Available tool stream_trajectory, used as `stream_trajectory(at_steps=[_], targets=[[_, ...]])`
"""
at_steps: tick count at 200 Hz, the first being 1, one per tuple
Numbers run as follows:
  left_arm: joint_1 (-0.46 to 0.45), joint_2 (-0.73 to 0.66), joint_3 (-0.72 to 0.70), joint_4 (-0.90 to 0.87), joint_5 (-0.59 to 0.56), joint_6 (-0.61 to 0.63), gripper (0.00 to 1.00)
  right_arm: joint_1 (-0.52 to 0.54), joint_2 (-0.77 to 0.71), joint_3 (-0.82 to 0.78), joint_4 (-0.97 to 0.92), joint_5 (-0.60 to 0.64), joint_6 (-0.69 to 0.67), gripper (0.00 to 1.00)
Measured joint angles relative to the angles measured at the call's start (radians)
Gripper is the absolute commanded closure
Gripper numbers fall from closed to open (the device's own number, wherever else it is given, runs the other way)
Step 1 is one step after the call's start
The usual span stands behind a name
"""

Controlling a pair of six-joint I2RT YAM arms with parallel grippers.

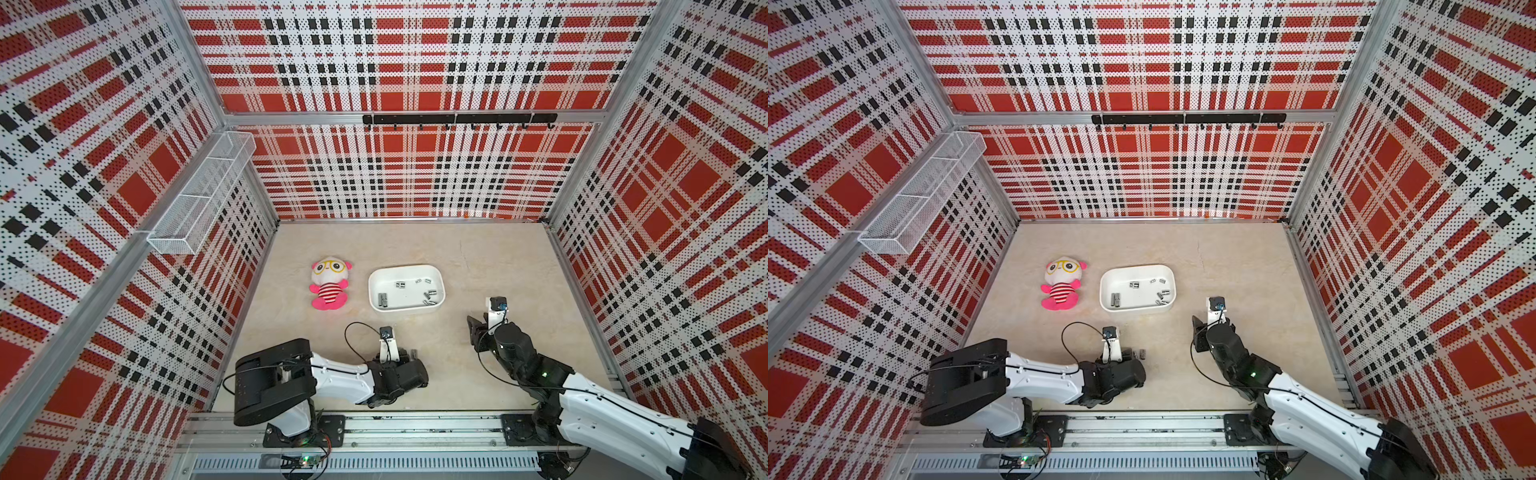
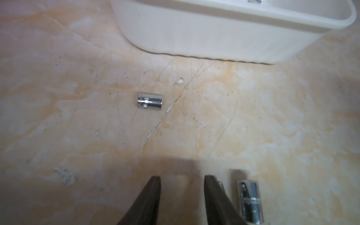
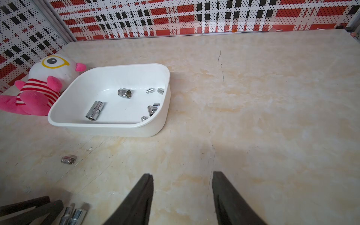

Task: Put the socket on the desktop into the storage box
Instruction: Pick up the socket head from the center of the board.

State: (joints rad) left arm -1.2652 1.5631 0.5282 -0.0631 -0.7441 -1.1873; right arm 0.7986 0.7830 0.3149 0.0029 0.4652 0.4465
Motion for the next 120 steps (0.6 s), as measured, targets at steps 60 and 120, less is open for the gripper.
stream_trajectory(at_steps=[60, 120], targets=[[-0.034, 0.015, 0.011, -0.044, -0.018, -0.016, 0.63, 0.0, 0.007, 0.0, -0.001, 0.003, 0.0, 0.45], [-0.092, 0.018, 0.042, -0.153, -0.024, -0.037, 0.59, 0.0, 0.011, 0.0, -0.001, 0.003, -0.001, 0.45]])
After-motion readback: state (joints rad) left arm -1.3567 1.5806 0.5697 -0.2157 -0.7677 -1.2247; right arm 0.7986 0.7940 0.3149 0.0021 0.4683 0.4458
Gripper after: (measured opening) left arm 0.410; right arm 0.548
